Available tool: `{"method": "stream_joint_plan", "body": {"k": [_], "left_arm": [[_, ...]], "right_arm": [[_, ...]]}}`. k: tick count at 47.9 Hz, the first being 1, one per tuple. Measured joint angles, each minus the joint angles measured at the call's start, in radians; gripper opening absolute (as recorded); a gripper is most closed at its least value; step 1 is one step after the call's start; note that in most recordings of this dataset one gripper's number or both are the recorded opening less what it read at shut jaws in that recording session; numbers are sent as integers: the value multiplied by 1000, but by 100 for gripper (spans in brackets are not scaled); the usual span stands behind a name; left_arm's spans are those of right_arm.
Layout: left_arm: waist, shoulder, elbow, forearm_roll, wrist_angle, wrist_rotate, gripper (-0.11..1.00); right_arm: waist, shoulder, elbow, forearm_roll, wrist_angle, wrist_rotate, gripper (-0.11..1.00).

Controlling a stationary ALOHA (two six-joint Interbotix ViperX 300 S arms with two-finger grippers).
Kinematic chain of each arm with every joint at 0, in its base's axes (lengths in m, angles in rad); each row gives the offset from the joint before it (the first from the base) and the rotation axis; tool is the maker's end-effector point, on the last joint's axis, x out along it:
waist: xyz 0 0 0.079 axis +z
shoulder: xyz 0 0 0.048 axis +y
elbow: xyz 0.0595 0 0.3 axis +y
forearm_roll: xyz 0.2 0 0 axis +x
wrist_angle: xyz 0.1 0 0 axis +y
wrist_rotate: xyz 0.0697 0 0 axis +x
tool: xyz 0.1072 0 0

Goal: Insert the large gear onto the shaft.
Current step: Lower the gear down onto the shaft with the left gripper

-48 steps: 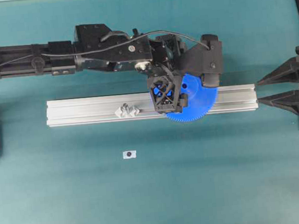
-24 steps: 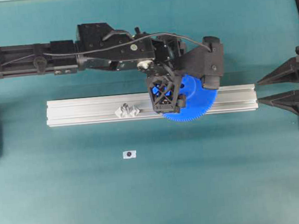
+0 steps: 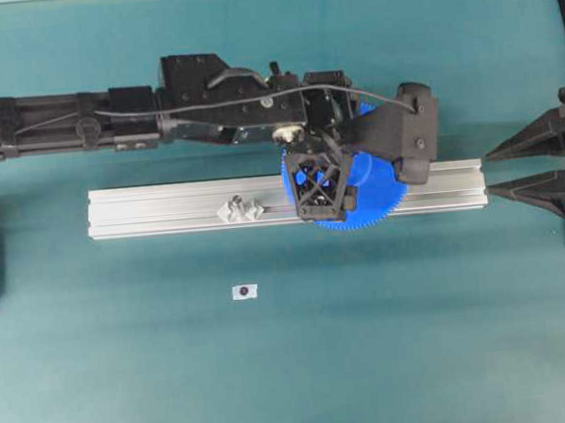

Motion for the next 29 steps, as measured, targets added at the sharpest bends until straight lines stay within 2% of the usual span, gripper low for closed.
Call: {"method": "stream_joint_plan", "body": {"k": [13, 19, 29], "left_arm": [[9, 46, -94, -5, 9, 14, 94], [11, 74, -138, -5, 60, 20, 94], [12, 78, -152, -5, 101, 26, 94]], "right_arm": [[0, 0, -2, 0, 0, 0, 60], [3, 0, -2, 0, 0, 0, 60], [12, -3, -2, 0, 0, 0, 60]]}}
